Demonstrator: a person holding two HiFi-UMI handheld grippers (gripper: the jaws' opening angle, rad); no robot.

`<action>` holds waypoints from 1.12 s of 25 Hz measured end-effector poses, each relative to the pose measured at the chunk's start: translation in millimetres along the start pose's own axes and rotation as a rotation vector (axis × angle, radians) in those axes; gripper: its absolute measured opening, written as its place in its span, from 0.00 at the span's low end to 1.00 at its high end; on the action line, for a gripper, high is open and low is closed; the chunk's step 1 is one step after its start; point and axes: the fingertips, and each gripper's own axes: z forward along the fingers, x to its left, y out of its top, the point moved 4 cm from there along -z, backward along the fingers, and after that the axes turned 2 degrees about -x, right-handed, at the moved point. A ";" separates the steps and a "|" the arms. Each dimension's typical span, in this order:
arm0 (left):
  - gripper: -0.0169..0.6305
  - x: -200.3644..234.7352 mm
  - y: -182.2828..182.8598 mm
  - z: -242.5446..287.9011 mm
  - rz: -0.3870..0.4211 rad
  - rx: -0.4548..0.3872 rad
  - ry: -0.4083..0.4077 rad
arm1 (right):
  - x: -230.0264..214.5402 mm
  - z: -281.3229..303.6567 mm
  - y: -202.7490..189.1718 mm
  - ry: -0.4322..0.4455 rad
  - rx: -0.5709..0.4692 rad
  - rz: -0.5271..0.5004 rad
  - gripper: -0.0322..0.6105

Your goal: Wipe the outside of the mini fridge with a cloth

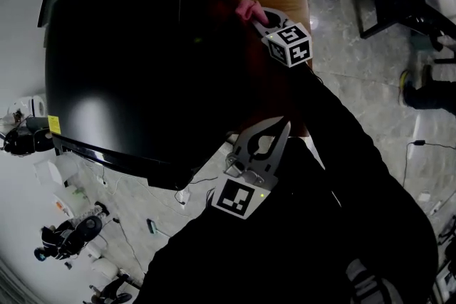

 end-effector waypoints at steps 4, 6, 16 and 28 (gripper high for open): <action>0.04 2.3 1.9 -39.0 0.017 0.014 -0.046 | 25.7 -46.0 16.9 -0.024 -0.043 -0.051 0.17; 0.04 1.7 6.1 -65.8 0.040 0.015 -0.047 | 55.2 -76.5 26.9 -0.024 -0.045 -0.106 0.17; 0.04 -3.1 5.4 -209.0 0.058 -0.065 -0.081 | 224.5 -222.3 34.7 -0.129 -0.070 -0.172 0.17; 0.04 62.1 7.5 -394.3 0.093 -0.160 -0.009 | 458.0 -252.4 7.1 -0.233 -0.058 -0.267 0.17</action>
